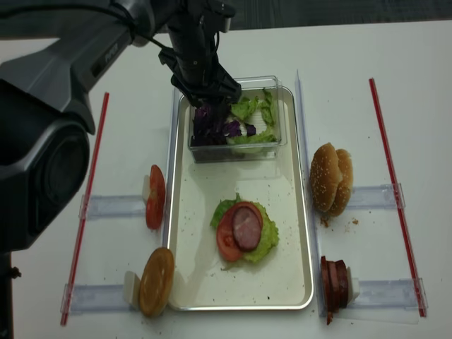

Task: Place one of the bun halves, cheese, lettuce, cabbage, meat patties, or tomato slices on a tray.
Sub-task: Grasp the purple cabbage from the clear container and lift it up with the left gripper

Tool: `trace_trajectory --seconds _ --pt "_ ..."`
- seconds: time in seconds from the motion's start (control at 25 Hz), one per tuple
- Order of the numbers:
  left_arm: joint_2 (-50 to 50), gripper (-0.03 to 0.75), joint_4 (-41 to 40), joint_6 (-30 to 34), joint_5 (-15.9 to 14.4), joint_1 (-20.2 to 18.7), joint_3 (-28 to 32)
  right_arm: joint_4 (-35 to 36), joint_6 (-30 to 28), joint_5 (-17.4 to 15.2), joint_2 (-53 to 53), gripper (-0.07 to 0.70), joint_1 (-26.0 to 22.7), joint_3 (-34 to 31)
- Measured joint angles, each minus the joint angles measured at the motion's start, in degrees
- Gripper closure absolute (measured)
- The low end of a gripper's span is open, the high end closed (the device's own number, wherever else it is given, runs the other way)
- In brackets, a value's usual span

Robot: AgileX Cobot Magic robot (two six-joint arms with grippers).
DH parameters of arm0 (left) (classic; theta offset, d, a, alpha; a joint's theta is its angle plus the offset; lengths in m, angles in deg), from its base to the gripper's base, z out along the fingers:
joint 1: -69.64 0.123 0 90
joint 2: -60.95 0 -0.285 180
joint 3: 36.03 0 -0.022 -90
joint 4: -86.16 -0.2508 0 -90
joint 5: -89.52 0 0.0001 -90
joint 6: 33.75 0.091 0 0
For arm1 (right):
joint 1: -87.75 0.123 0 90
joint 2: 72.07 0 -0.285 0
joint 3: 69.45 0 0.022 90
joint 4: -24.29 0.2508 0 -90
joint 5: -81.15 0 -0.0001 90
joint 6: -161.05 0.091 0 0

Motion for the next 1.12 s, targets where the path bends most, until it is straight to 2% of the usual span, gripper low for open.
trace_trajectory --seconds 0.8,1.12 --pt "-0.64 0.275 1.32 1.02 0.00 -0.43 0.00 0.00 0.00 0.00 0.00 0.267 0.00 0.00" --pt "-3.67 0.276 1.32 1.35 2.88 -0.43 -0.07 0.00 0.00 0.00 0.00 0.267 0.00 0.00"
